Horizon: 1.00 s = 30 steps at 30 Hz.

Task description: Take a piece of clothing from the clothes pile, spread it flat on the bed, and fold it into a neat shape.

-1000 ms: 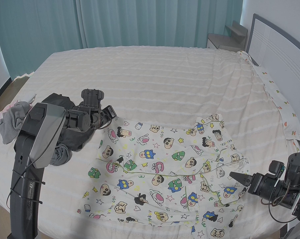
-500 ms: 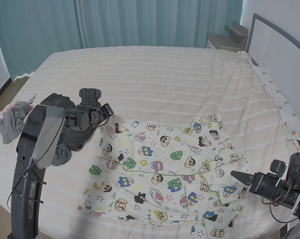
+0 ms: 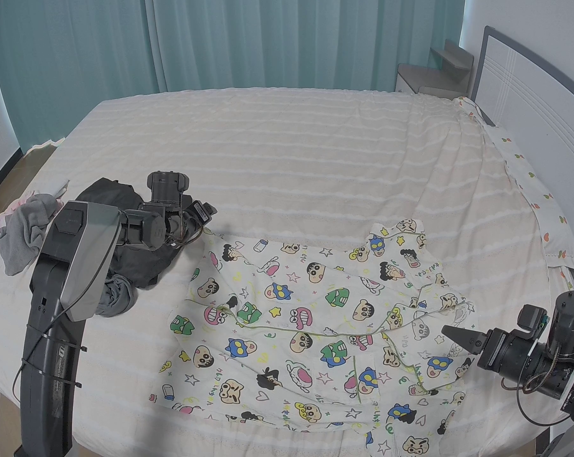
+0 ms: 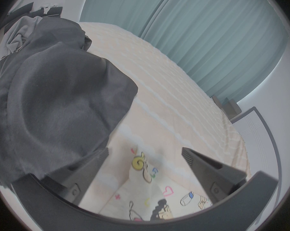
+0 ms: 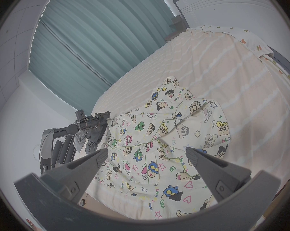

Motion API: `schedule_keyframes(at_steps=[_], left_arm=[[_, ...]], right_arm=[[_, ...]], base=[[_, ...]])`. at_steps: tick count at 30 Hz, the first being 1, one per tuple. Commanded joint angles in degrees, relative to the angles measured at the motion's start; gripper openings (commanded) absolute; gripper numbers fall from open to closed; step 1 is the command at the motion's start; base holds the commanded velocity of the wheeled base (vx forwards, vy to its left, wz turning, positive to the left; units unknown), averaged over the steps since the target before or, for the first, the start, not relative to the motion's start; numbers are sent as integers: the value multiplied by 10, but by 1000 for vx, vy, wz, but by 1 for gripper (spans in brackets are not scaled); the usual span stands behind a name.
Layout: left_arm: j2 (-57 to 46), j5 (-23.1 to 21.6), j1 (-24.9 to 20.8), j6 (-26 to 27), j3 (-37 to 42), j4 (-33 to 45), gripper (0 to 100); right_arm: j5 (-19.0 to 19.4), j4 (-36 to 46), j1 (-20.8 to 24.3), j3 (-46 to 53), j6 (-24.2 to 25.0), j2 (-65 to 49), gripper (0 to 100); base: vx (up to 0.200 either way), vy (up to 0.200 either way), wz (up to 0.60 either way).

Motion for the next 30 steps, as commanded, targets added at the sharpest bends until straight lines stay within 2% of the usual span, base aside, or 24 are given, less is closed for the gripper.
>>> schedule_keyframes(at_steps=[1, 3, 6, 7, 9, 11, 12, 14, 15, 16, 17, 18, 20, 21, 23, 25, 27, 29, 30], left_arm=[[-48, -3, 8, -14, 0, 58, 100], [-100, -22, 22, -38, 0, 126, 100], [-162, -70, 36, -66, 1, 160, 100], [-162, -70, 36, -66, 1, 160, 100], [-257, -149, 56, -65, 110, 157, 100], [-325, -194, 64, -59, 202, 137, 100], [-336, -200, 66, -56, 217, 131, 100], [-438, -242, 80, -32, 383, 49, 100], [-447, -245, 81, -28, 402, 39, 100], [-491, -260, 84, -13, 481, -7, 100], [-491, -260, 84, -13, 481, -7, 100], [-551, -275, 92, 2, 591, -80, 100], [-587, -276, 93, 3, 658, -115, 100], [-624, -279, 92, 3, 718, -134, 100], [-646, -280, 91, 3, 750, -140, 100], [-709, -289, 82, 1, 833, -141, 100], [-742, -300, 76, -11, 873, -143, 100], [-752, -300, 74, -19, 883, -143, 100], [-767, -298, 73, -40, 893, -143, 100]], right_arm=[[0, 0, -11, 5, -2, -8, 100], [2, 3, -37, -22, -12, -3, 100], [7, 47, -70, -74, -24, 14, 100], [7, 47, -70, -74, -24, 14, 100], [31, 120, -102, -146, -25, 44, 100], [53, 140, -126, -183, -28, 66, 100], [57, 141, -130, -189, -29, 70, 100], [68, 145, -167, -246, -60, 130, 100], [68, 145, -171, -251, -64, 138, 100], [69, 144, -183, -275, -79, 173, 100], [69, 144, -183, -275, -79, 173, 100], [70, 144, -193, -312, -90, 219, 100], [70, 145, -194, -341, -91, 249, 100], [70, 147, -197, -374, -91, 279, 100], [70, 151, -200, -395, -92, 295, 100], [69, 225, -214, -488, -92, 343, 100], [69, 278, -222, -542, -91, 365, 100], [69, 285, -225, -554, -89, 372, 100], [69, 285, -227, -565, -91, 380, 100]], base=[[0, 0, 0], [0, 0, 0], [0, 0, 0], [0, 0, 0], [0, 0, 0], [0, 0, 0], [0, 0, 0], [0, 0, 0], [0, 0, 0], [0, 0, 0], [0, 0, 0], [0, 0, 0], [0, 0, 0], [0, 0, 0], [0, 0, 0], [0, 0, 0], [0, 0, 0], [0, 0, 0], [0, 0, 0]])
